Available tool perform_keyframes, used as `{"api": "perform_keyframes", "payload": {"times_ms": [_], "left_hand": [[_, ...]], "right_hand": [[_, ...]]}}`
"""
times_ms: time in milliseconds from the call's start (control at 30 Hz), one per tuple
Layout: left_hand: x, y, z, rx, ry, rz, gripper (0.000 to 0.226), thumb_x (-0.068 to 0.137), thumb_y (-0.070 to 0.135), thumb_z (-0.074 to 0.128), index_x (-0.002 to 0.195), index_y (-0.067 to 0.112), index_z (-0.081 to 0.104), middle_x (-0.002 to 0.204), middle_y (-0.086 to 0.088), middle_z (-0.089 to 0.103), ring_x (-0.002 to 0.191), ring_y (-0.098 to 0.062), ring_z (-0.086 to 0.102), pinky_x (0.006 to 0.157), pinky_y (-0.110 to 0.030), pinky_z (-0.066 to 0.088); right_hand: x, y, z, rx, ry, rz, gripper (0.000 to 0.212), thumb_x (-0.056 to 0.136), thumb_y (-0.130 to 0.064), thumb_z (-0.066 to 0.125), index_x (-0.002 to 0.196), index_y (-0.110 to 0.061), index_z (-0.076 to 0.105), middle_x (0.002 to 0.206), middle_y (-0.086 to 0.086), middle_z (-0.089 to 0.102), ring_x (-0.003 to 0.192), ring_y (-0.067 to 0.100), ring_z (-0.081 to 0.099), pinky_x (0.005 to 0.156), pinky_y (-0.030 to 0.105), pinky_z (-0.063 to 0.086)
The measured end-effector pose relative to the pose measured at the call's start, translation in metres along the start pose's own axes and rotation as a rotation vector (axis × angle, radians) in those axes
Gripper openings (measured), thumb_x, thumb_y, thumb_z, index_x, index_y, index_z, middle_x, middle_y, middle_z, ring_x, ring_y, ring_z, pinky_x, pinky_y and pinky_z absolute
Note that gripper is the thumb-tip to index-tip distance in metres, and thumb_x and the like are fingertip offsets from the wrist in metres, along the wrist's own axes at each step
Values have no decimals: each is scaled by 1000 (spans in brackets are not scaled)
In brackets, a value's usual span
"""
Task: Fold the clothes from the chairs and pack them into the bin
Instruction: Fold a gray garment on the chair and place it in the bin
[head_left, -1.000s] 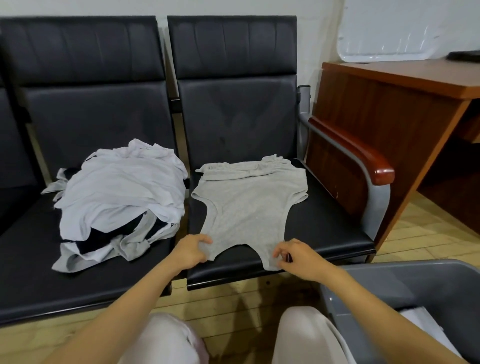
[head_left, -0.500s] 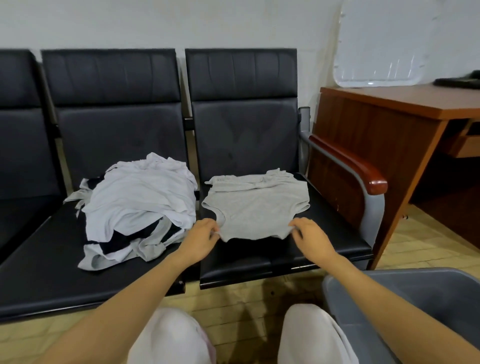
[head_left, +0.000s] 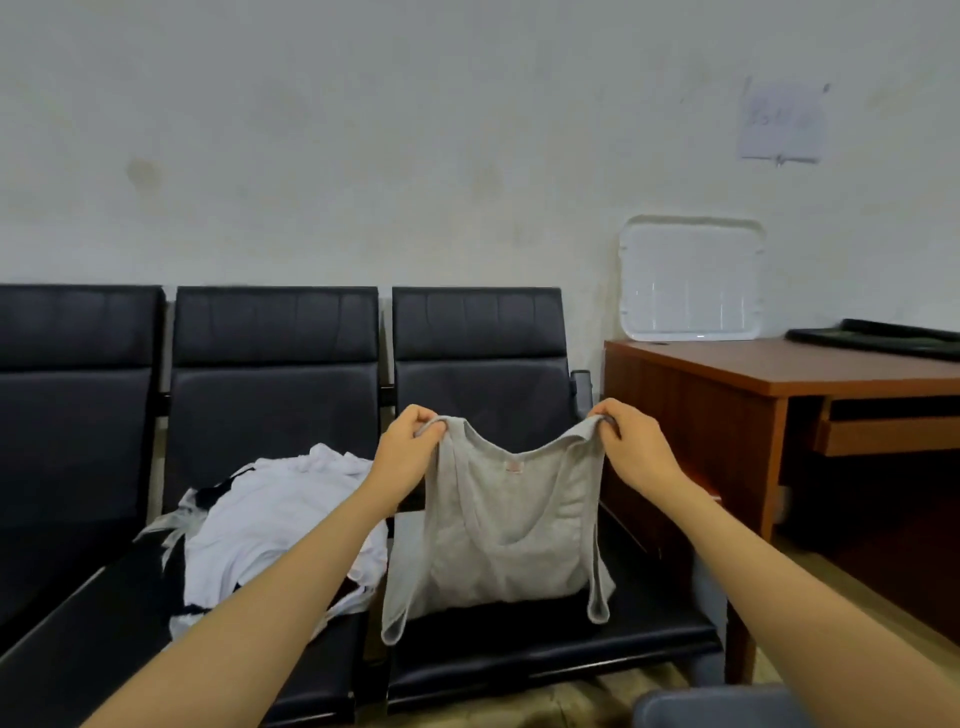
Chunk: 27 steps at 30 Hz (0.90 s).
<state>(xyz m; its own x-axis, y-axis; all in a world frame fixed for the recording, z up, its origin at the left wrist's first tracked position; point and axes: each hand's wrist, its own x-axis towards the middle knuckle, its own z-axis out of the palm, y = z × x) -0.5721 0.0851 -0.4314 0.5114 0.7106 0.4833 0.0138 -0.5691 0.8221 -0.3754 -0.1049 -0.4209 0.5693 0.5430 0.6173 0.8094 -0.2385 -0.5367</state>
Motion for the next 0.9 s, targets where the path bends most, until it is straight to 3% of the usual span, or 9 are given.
{"api": "perform_keyframes", "payload": {"times_ms": [233,367,467,567,733,900], "left_hand": [[6,-48,25,60,-64,-168,8,95,21,54,94,14,59,88,3,59,83,-12,54,66,-23,44],[29,-108,51,115,-38,-301,10,95,18,54,90,10,56,82,1,56,72,-10,50,61,-24,42],[63,-148,65,121,-27,-368,10,95,18,53,87,12,54,82,1,56,74,-12,50,59,-24,43],[117,-178,79,140,-2,-379,8,94,17,54,90,11,56,82,5,55,76,-12,51,57,-21,40],[200,-240,108,253,42,-407,9,93,17,52,84,15,55,82,5,55,79,-14,52,61,-23,39],[208,-331,139,557,-110,-461,11,95,19,48,86,17,53,92,-7,62,86,-25,59,72,-34,48]], "right_hand": [[1,43,41,14,-129,121,19,99,-13,44,94,-17,62,91,2,65,83,15,61,74,29,51],[10,83,88,-36,-208,186,8,100,-15,44,105,-19,49,79,2,59,67,18,56,60,31,46],[37,109,125,-54,-224,181,11,99,-16,46,110,-18,43,80,8,60,66,24,60,62,42,54],[88,130,163,-65,-233,145,1,99,-20,46,99,-20,47,78,8,62,65,26,61,64,50,54],[163,168,241,-111,-289,184,11,100,-25,44,98,-18,51,84,8,63,74,28,60,68,44,51],[165,222,331,-234,-390,272,14,101,-26,43,98,-17,54,91,7,63,79,26,59,63,34,43]]}}
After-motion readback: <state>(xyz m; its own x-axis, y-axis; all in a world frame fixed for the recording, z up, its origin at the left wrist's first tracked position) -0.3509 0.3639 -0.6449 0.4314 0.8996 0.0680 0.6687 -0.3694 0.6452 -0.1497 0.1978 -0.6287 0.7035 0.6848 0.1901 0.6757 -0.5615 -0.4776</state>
